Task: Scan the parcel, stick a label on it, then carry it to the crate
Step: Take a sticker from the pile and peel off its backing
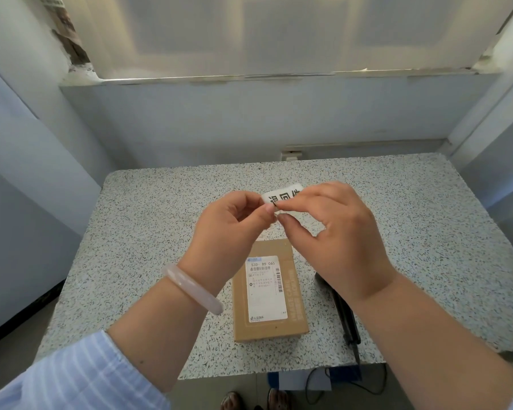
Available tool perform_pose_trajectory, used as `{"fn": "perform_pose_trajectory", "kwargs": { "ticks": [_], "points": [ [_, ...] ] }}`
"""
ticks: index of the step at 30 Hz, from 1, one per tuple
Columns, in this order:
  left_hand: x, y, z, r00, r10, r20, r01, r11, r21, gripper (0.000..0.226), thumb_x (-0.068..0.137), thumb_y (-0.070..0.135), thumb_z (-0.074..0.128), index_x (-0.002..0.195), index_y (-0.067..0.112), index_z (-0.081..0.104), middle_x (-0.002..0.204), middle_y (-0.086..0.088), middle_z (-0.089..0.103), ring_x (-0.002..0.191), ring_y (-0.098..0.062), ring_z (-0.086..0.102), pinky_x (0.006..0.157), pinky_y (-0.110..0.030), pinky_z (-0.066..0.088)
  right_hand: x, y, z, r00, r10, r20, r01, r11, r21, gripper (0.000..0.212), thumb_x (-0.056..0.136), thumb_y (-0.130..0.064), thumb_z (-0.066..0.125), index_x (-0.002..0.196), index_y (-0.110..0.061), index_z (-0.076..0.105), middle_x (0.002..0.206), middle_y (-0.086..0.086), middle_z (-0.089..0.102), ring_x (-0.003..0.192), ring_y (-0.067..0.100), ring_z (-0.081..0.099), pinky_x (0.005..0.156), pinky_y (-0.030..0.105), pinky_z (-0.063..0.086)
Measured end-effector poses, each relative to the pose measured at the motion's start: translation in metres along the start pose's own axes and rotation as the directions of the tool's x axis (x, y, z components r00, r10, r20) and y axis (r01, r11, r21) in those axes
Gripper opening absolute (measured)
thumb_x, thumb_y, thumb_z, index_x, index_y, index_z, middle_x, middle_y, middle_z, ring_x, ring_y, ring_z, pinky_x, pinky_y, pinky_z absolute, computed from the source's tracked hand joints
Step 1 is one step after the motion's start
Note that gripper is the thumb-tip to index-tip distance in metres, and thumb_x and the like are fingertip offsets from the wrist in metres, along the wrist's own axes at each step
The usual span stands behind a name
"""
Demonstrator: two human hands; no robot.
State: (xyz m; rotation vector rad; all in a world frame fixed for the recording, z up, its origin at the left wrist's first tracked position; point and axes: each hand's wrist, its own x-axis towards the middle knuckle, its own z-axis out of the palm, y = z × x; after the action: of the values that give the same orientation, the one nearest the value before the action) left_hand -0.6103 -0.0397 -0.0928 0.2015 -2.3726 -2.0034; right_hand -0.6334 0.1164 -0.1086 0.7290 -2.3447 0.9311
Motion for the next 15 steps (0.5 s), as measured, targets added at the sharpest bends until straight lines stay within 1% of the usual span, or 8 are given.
{"fn": "perform_pose_trajectory", "kwargs": {
  "ticks": [2, 3, 4, 6, 7, 11, 13, 15],
  "points": [
    [-0.001, 0.0, -0.003, 0.999, -0.041, 0.031, 0.042, 0.998, -0.055, 0.007, 0.088, 0.013, 0.061, 0.09, 0.01, 0.067, 0.076, 0.003, 0.07, 0.072, -0.007, 0.065, 0.08, -0.029, 0.056, 0.001, -0.004, -0.004, 0.971, 0.219, 0.094, -0.228, 0.968, 0.106, 0.022, 0.087, -0.031, 0.063, 0.107, -0.025, 0.07, 0.103, -0.015, 0.062, 0.099, 0.006, 0.057, 0.086, 0.019, 0.045],
    [-0.001, 0.0, -0.004, 0.997, -0.06, 0.045, 0.063, 0.995, -0.074, 0.007, 0.089, 0.012, 0.059, 0.089, 0.011, 0.066, 0.075, 0.005, 0.069, 0.072, -0.008, 0.065, 0.083, -0.033, 0.056, 0.002, -0.005, -0.006, 0.907, 0.381, 0.18, -0.413, 0.89, 0.193, 0.022, 0.09, -0.033, 0.058, 0.111, -0.029, 0.066, 0.106, -0.017, 0.061, 0.099, 0.0, 0.056, 0.084, 0.014, 0.044],
    [-0.001, 0.0, -0.005, 0.996, -0.073, 0.058, 0.078, 0.994, -0.082, 0.008, 0.09, 0.012, 0.058, 0.088, 0.012, 0.065, 0.074, 0.006, 0.069, 0.073, -0.009, 0.065, 0.086, -0.038, 0.055, 0.003, -0.004, -0.007, 0.797, 0.53, 0.291, -0.601, 0.745, 0.288, 0.021, 0.093, -0.036, 0.054, 0.112, -0.031, 0.064, 0.104, -0.017, 0.063, 0.098, -0.003, 0.057, 0.081, 0.013, 0.046],
    [-0.001, -0.001, -0.006, 0.992, -0.102, 0.077, 0.108, 0.991, -0.079, 0.009, 0.091, 0.012, 0.055, 0.087, 0.013, 0.064, 0.074, 0.006, 0.068, 0.075, -0.01, 0.064, 0.09, -0.044, 0.053, 0.005, 0.003, -0.008, 0.58, 0.669, 0.464, -0.81, 0.416, 0.414, 0.021, 0.096, -0.037, 0.051, 0.106, -0.026, 0.065, 0.098, -0.009, 0.07, 0.094, 0.006, 0.065, 0.086, 0.029, 0.053],
    [-0.001, -0.002, -0.007, 0.99, -0.116, 0.084, 0.122, 0.99, -0.067, 0.01, 0.092, 0.013, 0.054, 0.088, 0.013, 0.063, 0.075, 0.006, 0.068, 0.075, -0.011, 0.064, 0.091, -0.046, 0.052, 0.005, 0.007, -0.008, 0.533, 0.692, 0.487, -0.833, 0.326, 0.447, 0.02, 0.095, -0.034, 0.053, 0.102, -0.022, 0.067, 0.094, -0.003, 0.074, 0.091, 0.012, 0.069, 0.089, 0.04, 0.054],
    [0.0, -0.007, -0.007, 0.984, -0.163, 0.069, 0.165, 0.986, -0.021, 0.012, 0.094, 0.015, 0.051, 0.088, 0.013, 0.061, 0.078, 0.004, 0.068, 0.076, -0.011, 0.064, 0.09, -0.045, 0.052, 0.006, 0.01, -0.01, 0.513, 0.717, 0.472, -0.82, 0.248, 0.515, 0.008, 0.09, -0.017, 0.063, 0.087, -0.013, 0.069, 0.077, 0.003, 0.076, 0.078, 0.021, 0.071, 0.089, 0.05, 0.054],
    [0.0, -0.009, -0.006, 0.986, -0.164, 0.035, 0.162, 0.986, 0.04, 0.01, 0.093, 0.017, 0.052, 0.09, 0.016, 0.06, 0.083, 0.004, 0.068, 0.08, -0.013, 0.065, 0.083, -0.037, 0.054, 0.005, 0.009, -0.011, 0.512, 0.711, 0.482, -0.813, 0.22, 0.54, 0.005, 0.088, -0.014, 0.065, 0.084, -0.012, 0.069, 0.073, 0.002, 0.074, 0.073, 0.019, 0.069, 0.088, 0.05, 0.055],
    [0.0, -0.012, -0.005, 0.995, -0.098, -0.031, 0.102, 0.981, 0.168, 0.007, 0.092, 0.023, 0.055, 0.098, 0.024, 0.057, 0.094, 0.008, 0.064, 0.086, -0.013, 0.064, 0.073, -0.025, 0.053, 0.004, 0.008, -0.012, 0.54, 0.699, 0.469, -0.806, 0.268, 0.528, 0.006, 0.087, -0.014, 0.067, 0.083, -0.012, 0.07, 0.072, 0.002, 0.074, 0.07, 0.018, 0.069, 0.085, 0.045, 0.057]
  ]
}}
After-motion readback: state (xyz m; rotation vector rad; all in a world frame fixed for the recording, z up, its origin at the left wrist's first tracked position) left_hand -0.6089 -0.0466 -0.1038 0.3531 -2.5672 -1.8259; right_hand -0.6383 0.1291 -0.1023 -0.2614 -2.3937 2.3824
